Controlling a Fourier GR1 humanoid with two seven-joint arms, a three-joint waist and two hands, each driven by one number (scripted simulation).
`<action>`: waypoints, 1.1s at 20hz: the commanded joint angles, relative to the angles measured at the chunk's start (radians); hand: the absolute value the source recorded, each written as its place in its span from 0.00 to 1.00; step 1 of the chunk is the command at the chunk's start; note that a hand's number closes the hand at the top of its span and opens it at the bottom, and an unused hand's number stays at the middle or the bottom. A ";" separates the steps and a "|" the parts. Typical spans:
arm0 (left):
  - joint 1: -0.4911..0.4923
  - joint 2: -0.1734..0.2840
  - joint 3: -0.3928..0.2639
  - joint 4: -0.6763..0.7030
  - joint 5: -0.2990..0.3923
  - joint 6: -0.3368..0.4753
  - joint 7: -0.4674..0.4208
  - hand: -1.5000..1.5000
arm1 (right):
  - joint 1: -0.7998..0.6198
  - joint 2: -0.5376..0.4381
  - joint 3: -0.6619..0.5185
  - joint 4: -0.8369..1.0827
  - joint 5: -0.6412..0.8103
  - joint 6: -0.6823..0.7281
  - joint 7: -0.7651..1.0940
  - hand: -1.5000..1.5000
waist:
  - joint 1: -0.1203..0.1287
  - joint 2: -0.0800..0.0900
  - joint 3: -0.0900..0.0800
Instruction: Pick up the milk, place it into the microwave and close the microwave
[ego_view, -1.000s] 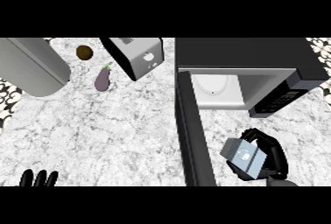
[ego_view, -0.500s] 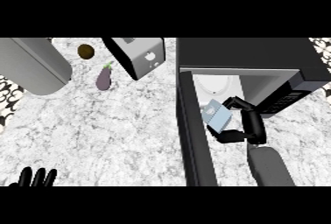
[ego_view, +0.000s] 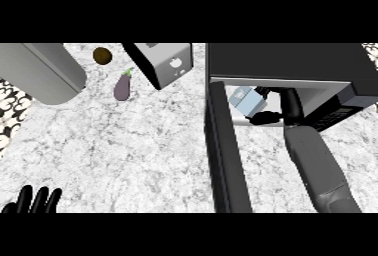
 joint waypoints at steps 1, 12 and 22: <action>-0.047 0.000 0.033 0.009 0.034 -0.018 0.028 0.00 | -0.122 -0.025 -0.049 0.185 0.024 -0.099 -0.037 1.00 | 0.010 0.008 0.001; -0.035 0.004 0.036 0.047 0.022 -0.025 -0.003 0.00 | -0.289 -0.131 -0.030 0.363 0.160 -0.372 -0.013 0.00 | 0.050 0.025 0.000; -0.026 0.018 0.022 0.063 -0.022 -0.026 -0.009 0.00 | -0.339 -0.051 0.008 0.489 0.207 -0.314 -0.033 0.00 | 0.048 0.021 0.001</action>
